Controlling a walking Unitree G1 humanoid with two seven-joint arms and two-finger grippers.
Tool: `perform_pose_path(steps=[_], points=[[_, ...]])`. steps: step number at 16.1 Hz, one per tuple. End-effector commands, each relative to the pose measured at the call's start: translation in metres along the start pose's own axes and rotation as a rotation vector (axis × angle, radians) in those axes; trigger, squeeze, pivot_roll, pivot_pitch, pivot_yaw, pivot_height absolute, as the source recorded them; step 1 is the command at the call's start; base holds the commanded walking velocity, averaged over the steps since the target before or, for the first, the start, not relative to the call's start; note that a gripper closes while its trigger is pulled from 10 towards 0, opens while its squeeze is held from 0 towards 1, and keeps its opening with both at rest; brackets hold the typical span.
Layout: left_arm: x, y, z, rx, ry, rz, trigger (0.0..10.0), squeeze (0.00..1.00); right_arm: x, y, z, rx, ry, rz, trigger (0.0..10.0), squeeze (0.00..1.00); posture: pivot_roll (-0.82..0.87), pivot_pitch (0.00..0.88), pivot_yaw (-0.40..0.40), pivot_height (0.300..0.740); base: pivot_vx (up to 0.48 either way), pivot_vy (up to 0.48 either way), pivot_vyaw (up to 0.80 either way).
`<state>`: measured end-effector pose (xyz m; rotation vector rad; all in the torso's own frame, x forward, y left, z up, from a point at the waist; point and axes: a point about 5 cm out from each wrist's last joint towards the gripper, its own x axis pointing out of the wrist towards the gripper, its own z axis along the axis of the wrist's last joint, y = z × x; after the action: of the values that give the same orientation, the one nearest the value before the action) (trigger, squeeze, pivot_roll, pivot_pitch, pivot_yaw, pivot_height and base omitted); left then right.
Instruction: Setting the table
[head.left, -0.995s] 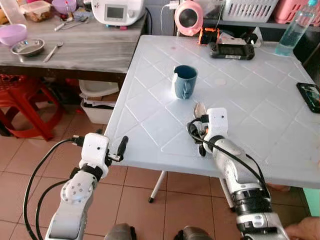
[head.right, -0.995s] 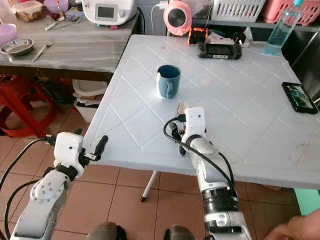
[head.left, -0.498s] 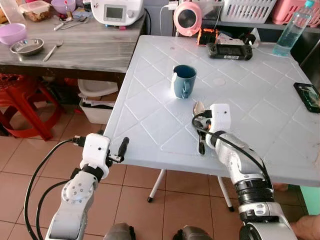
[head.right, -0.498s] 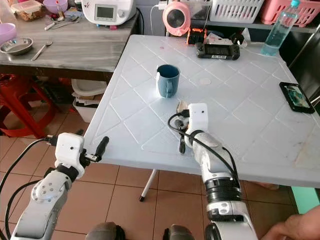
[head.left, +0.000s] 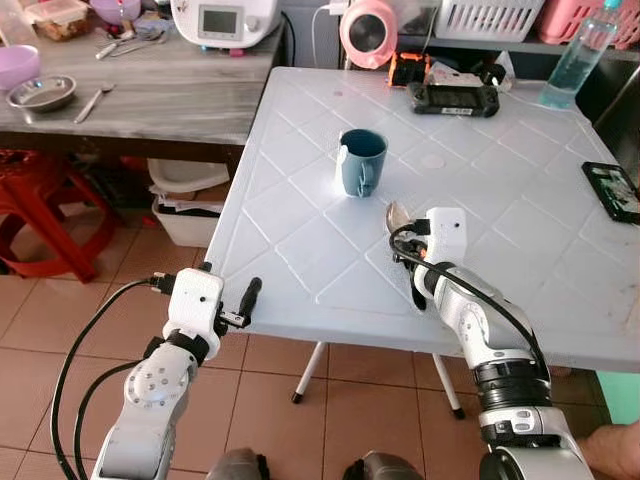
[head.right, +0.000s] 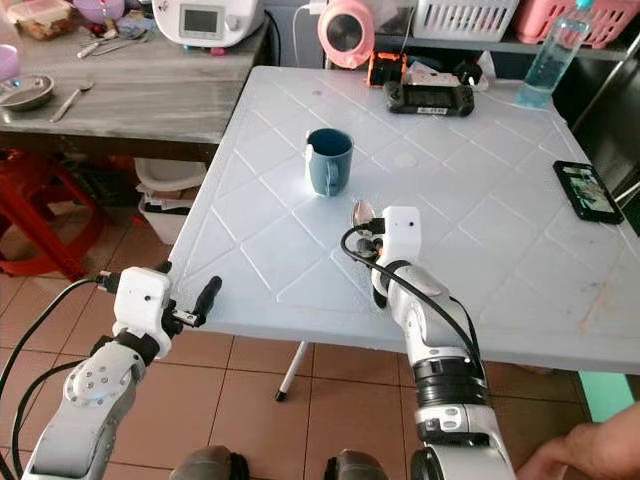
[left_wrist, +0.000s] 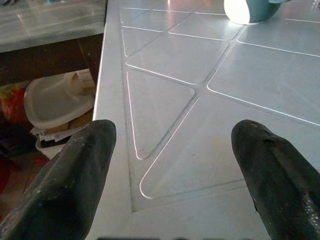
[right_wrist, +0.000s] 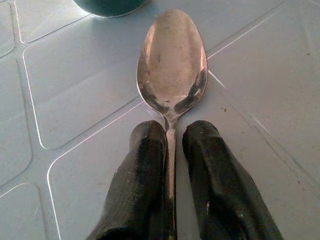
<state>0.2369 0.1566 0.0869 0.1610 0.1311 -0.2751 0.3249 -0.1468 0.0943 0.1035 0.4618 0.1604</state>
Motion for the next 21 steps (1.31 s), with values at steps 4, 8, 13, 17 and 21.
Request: perform_pose_path(steps=[4,8,13,17,21], points=[[0.001,-0.001,0.005,0.011,-0.014,-0.006,10.0,0.0,-0.002,-0.002,-0.041,0.084,0.184,-0.007,0.0,0.0,0.02,0.048,-0.002,0.719,0.0,0.0,0.0],[0.001,-0.001,0.004,0.009,-0.016,-0.004,10.0,0.0,-0.007,-0.002,-0.046,0.142,0.192,-0.014,0.0,0.0,0.02,0.044,-0.001,0.719,0.0,0.0,0.0],[0.012,0.01,0.016,-0.034,-0.06,0.14,10.0,0.0,-0.026,-0.01,-0.038,0.229,0.044,-0.108,0.0,0.0,0.01,0.034,-0.002,0.719,0.0,0.0,0.0],[0.017,0.013,0.02,-0.083,-0.08,0.143,10.0,0.0,-0.041,-0.006,-0.025,0.199,-0.089,-0.155,6.3,0.0,-0.01,0.02,0.0,0.719,0.0,0.0,0.0],[0.02,0.01,0.02,-0.088,-0.095,0.127,10.0,0.0,-0.046,-0.012,-0.031,0.199,-0.102,-0.208,10.0,0.0,-0.01,0.0,0.001,0.719,0.0,0.42,0.0]])
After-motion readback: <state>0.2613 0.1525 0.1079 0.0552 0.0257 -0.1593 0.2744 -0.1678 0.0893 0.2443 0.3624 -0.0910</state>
